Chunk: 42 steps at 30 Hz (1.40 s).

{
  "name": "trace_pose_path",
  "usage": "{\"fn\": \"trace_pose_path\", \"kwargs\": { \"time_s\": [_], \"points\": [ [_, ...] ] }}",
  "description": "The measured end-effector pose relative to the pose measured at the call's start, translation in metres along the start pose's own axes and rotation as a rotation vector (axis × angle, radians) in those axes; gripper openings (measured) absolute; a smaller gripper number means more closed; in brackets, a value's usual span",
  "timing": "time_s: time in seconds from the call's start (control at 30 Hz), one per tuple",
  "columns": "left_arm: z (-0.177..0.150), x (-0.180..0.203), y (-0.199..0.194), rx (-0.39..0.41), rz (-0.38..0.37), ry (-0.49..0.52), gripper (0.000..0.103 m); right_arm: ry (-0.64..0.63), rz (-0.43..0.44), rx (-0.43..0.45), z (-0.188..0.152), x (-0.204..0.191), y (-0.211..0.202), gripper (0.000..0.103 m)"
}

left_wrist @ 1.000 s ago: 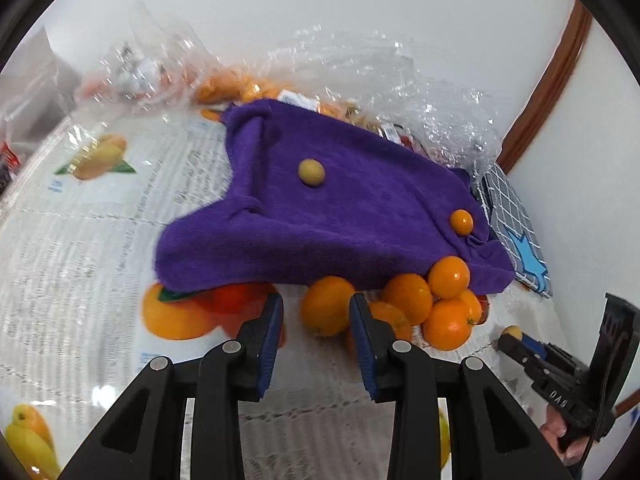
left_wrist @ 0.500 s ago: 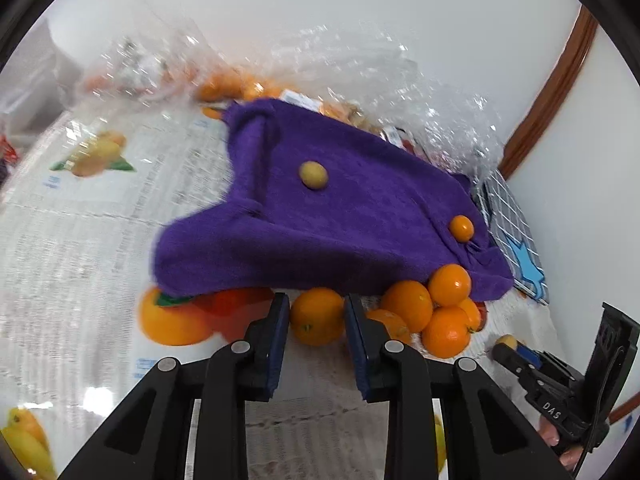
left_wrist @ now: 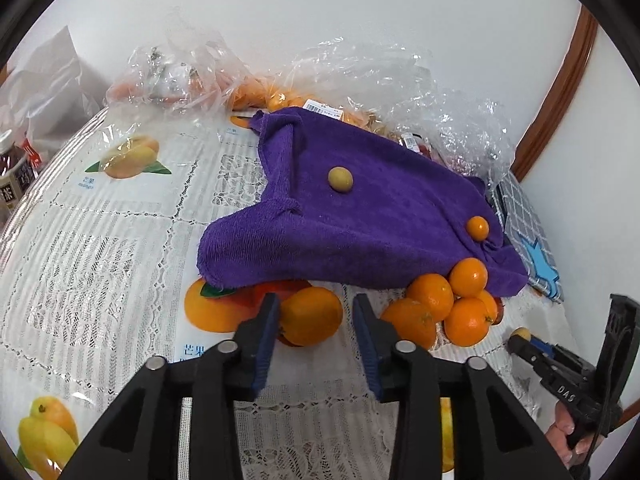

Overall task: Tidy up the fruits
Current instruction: 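Grasp an orange with the left gripper while the right gripper holds its fruit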

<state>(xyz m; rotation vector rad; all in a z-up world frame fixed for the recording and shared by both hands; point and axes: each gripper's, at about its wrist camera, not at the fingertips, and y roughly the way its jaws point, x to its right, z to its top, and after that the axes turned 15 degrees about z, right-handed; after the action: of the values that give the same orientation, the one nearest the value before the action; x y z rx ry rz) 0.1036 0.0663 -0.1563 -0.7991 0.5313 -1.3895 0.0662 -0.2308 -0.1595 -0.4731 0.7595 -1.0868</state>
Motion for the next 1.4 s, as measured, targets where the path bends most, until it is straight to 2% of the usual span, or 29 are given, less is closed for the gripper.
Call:
{"fn": "trace_pose_path", "kwargs": {
  "time_s": [0.23,0.43,0.63,0.73,1.0,1.17,1.4],
  "points": [
    [-0.006,0.012,0.009,-0.029,0.063,0.055,0.043,0.004,0.002,-0.004,0.0,0.001,0.0,0.028],
    [-0.005,0.02,0.011,-0.006,0.116,0.087,0.043,0.011,0.008,-0.007,0.0,0.003,0.001,0.028],
    [-0.002,0.02,0.013,-0.007,0.108,0.079,0.042,0.009,0.004,-0.011,0.0,0.002,0.002,0.029],
    [-0.002,0.013,0.012,-0.01,0.083,0.045,0.034,0.009,0.003,-0.012,0.0,0.002,0.002,0.029],
    [-0.006,0.008,0.008,-0.001,0.052,0.007,0.033,0.013,0.006,-0.019,0.002,0.004,0.003,0.029],
    [-0.006,0.008,0.001,0.029,0.044,0.006,0.033,0.011,0.007,-0.018,0.002,0.004,0.003,0.028],
    [-0.005,0.004,-0.013,0.114,0.059,-0.03,0.033,-0.011,0.027,0.01,0.001,0.0,-0.003,0.028]
  ]
}}
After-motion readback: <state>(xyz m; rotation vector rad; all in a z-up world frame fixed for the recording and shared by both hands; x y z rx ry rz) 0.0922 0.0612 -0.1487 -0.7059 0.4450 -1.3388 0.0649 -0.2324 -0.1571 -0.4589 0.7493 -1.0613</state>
